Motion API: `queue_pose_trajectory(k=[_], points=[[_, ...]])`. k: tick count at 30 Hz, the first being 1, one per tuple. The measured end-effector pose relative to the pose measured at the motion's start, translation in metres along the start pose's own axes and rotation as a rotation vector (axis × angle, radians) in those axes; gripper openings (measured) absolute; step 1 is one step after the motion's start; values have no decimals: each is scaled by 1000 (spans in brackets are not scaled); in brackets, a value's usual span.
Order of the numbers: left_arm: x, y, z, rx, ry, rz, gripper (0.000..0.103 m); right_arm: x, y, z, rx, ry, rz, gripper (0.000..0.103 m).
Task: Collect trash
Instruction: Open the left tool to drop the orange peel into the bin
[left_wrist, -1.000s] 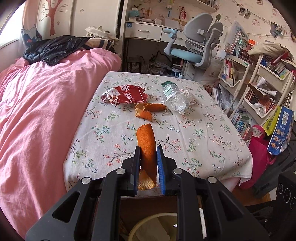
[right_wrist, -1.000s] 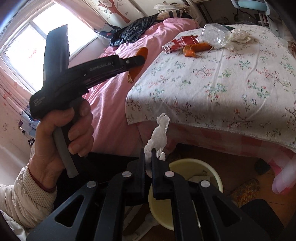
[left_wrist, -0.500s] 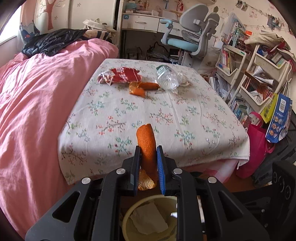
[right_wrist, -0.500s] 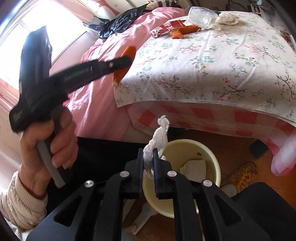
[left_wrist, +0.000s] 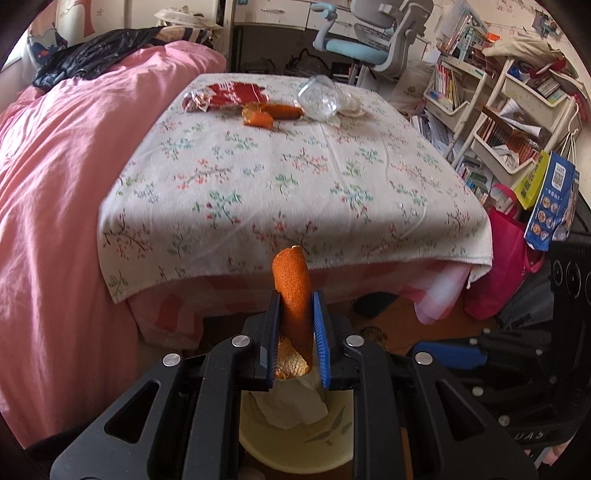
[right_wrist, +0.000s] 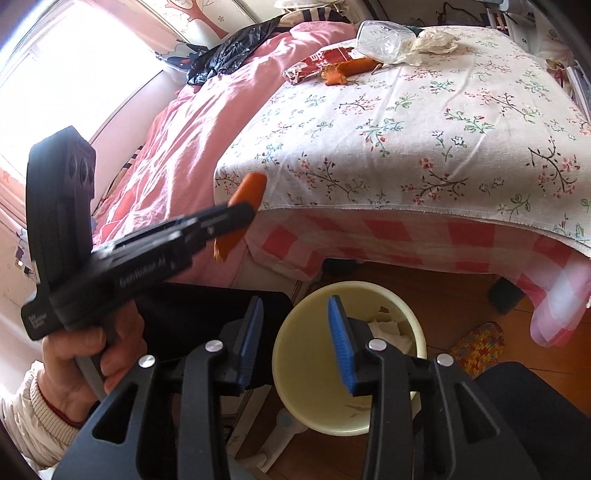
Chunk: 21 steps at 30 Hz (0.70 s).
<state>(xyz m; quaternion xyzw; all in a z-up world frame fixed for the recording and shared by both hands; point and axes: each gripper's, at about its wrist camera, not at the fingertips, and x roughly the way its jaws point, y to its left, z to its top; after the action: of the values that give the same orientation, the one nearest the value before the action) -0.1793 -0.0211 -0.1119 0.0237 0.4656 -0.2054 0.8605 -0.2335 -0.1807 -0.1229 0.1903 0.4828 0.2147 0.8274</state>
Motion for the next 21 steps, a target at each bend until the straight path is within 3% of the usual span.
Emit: queue_pose_trajectory(k=[3, 5, 7, 15, 21], points=[[5, -2, -7, 3, 51, -4, 18, -3, -2, -1, 2, -18, -10, 43], [6, -3, -10, 3, 65, -4, 25, -6, -2, -1, 3, -33, -19, 48], [4, -3, -12, -4, 62, 4, 40, -8, -3, 0, 6, -51, -32, 52], [-3, 7, -9, -66, -4, 22, 52, -14, -8, 1, 8, -96, -60, 56], [-15, 14, -4, -99, -93, 83, 62, -16, -7, 2, -11, -124, -87, 58]])
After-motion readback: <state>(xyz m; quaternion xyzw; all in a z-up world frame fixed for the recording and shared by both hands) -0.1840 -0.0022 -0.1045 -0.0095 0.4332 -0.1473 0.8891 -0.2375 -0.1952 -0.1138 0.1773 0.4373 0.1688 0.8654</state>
